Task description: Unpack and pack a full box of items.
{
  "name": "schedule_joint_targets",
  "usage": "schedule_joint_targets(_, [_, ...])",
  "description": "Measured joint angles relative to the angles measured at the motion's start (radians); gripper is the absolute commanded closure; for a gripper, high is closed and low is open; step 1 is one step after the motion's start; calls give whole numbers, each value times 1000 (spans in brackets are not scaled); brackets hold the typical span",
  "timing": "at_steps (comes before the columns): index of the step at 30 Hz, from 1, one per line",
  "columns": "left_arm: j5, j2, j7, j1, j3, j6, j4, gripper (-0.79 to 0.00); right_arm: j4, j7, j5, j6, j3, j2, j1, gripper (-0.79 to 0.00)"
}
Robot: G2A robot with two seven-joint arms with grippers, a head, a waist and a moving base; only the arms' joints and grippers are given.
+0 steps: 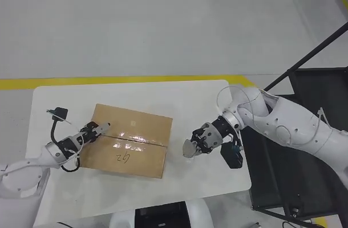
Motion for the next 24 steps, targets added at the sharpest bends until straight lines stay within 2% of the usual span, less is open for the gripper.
schedule_joint_targets(10, [2,0,-9,-13,8,2,8,-785,-118,74,84,-74,0,1,86,0])
schedule_joint_targets(19, [-11,1,-8,-10,-5,-4,11,-785,-158,158,189,-159,0,-24,143,0])
schedule_joint_targets(24, [-50,0,50,6,-46,-31,13,-785,-144,238,256,-238,0,-46,136,0])
